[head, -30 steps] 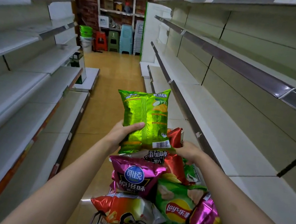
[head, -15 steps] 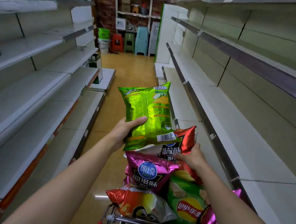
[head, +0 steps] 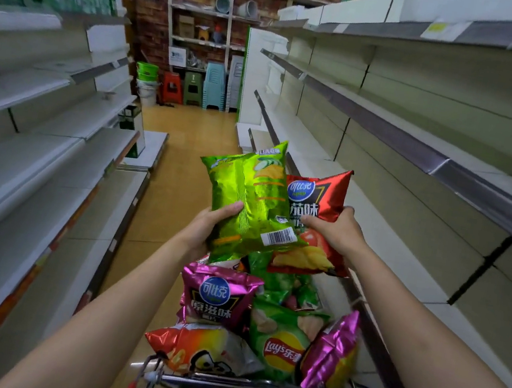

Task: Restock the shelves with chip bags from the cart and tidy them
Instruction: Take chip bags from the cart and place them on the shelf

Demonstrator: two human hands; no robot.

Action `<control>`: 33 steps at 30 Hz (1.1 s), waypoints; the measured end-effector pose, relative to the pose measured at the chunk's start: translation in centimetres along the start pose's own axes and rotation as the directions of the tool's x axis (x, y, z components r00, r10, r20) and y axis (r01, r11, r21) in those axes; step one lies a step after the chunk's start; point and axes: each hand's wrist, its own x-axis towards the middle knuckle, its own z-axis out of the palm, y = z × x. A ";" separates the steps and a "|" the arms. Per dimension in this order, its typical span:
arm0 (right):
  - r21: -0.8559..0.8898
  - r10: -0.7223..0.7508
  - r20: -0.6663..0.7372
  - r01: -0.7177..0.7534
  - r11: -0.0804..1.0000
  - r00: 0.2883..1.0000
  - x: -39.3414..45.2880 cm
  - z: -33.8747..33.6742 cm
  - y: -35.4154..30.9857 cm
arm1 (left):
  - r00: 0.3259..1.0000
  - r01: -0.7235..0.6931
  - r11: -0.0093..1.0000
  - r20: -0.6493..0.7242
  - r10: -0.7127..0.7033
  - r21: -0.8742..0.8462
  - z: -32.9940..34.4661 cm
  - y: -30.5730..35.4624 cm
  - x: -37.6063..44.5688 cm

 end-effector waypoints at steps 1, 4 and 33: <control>0.018 -0.003 -0.029 0.003 1.000 1.000 -0.2 -0.6 -0.1 | 0.999 0.013 1.000 0.040 -0.014 0.008 0.9 -0.1 -0.2; 0.046 -0.028 -0.075 0.031 0.998 0.997 -1.4 -1.6 -0.6 | 0.994 0.006 0.999 0.113 -0.011 0.049 3.5 -0.6 -0.7; -0.164 -0.363 -0.263 0.329 0.930 0.894 -16.2 -9.4 -1.1 | 0.901 -0.006 0.798 -0.342 0.266 0.603 18.1 -1.6 -14.5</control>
